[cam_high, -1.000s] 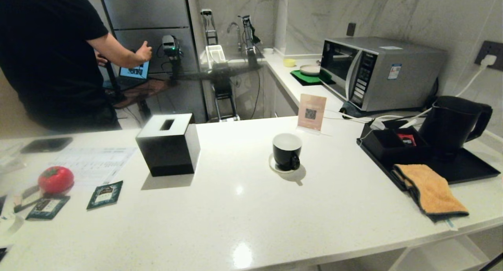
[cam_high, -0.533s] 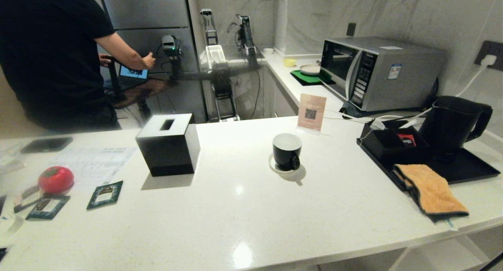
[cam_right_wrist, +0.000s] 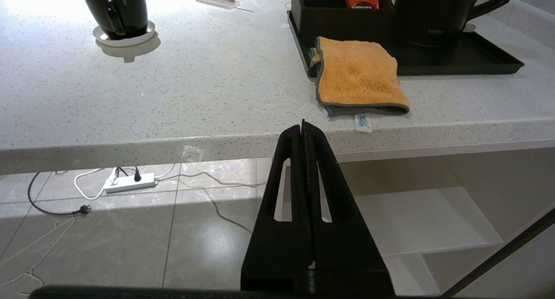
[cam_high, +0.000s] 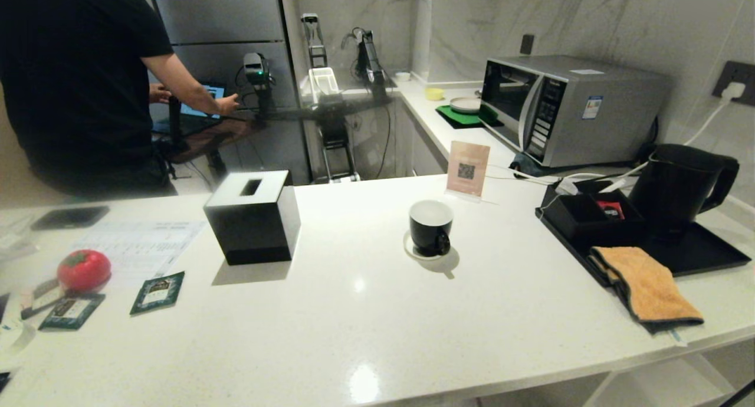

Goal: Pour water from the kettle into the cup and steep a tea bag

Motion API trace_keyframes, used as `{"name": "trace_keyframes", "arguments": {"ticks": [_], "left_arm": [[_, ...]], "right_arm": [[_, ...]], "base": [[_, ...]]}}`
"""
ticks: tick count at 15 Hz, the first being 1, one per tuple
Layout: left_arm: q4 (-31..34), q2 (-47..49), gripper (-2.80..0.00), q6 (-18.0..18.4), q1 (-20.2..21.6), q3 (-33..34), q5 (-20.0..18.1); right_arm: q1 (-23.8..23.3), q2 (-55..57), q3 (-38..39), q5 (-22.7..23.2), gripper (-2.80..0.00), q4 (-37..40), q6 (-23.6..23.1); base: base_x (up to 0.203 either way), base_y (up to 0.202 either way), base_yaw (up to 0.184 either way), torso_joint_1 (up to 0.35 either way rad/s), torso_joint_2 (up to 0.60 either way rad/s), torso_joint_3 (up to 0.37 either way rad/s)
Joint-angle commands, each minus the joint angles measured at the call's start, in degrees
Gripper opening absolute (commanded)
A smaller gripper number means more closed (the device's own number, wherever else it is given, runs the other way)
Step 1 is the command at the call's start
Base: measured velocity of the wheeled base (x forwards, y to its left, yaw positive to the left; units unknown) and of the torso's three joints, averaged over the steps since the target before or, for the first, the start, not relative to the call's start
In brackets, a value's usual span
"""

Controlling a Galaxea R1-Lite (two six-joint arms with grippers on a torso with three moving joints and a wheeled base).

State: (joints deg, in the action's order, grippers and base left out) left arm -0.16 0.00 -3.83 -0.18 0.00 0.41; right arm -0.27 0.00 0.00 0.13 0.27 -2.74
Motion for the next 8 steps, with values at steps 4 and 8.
{"name": "trace_keyframes", "arguments": {"ticks": [4,8], "left_arm": [[0.0,0.1,-2.8,0.0,0.0,0.0,0.0],[0.0,0.1,-2.8,0.0,0.0,0.0,0.0]], "right_arm": [[0.0,0.0,0.0,0.0,-2.8,0.0,-0.1],[0.0,0.0,0.0,0.0,-2.8,0.0,-0.1]], "base": [[0.0,0.0,0.0,0.0,0.0,0.0],[0.0,0.0,0.0,0.0,0.0,0.0]]}}
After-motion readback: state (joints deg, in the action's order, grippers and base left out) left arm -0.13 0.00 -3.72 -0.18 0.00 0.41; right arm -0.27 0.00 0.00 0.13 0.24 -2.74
